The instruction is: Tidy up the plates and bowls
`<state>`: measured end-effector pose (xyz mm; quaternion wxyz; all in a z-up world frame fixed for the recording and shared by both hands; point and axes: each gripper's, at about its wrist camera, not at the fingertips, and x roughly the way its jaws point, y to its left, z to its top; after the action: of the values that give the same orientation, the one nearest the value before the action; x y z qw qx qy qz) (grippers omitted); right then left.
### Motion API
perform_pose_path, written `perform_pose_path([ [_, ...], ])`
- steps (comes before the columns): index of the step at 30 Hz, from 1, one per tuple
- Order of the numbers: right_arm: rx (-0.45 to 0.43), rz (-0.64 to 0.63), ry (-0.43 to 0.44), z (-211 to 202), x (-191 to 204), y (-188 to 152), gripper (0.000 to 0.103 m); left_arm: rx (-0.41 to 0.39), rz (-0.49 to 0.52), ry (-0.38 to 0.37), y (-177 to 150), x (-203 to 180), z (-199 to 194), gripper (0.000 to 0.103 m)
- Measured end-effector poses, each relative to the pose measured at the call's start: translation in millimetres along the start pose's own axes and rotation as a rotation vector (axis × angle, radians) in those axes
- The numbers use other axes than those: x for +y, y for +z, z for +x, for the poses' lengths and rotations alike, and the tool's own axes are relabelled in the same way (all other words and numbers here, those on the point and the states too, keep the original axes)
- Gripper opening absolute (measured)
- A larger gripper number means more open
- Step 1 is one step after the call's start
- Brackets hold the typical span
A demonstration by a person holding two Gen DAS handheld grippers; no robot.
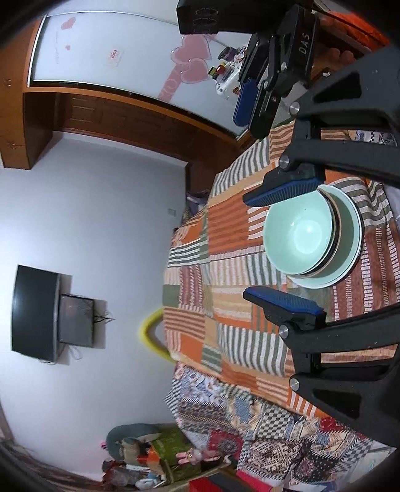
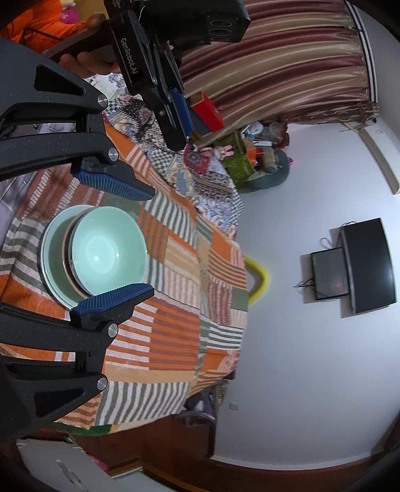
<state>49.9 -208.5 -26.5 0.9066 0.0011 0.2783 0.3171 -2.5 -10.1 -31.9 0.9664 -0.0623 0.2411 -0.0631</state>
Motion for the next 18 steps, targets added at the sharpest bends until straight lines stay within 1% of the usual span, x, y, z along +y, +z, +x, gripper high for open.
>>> perform_pose_path([
  [5,-0.064,-0.022,-0.019,-19,8,1,0.053,-0.051,0.007,0.029,1,-3,-22,0.054],
  [7,-0.09,-0.033,-0.025,-26,13,2,0.058,-0.071,0.014,0.037,1,-6,-31,0.054],
  [8,-0.102,-0.036,-0.027,-30,14,2,0.063,-0.082,0.016,0.045,1,-7,-35,0.054],
  [9,-0.122,-0.04,-0.03,-35,16,2,0.066,-0.096,0.017,0.054,1,-8,-41,0.055],
  [13,-0.173,-0.063,-0.048,-47,24,3,0.067,-0.14,0.019,0.085,1,-12,-55,0.057],
  [15,-0.191,-0.068,-0.051,-51,27,3,0.074,-0.159,0.022,0.088,0,-14,-62,0.057],
  [18,-0.21,-0.071,-0.05,-53,29,3,0.075,-0.176,0.028,0.09,-1,-17,-69,0.057],
])
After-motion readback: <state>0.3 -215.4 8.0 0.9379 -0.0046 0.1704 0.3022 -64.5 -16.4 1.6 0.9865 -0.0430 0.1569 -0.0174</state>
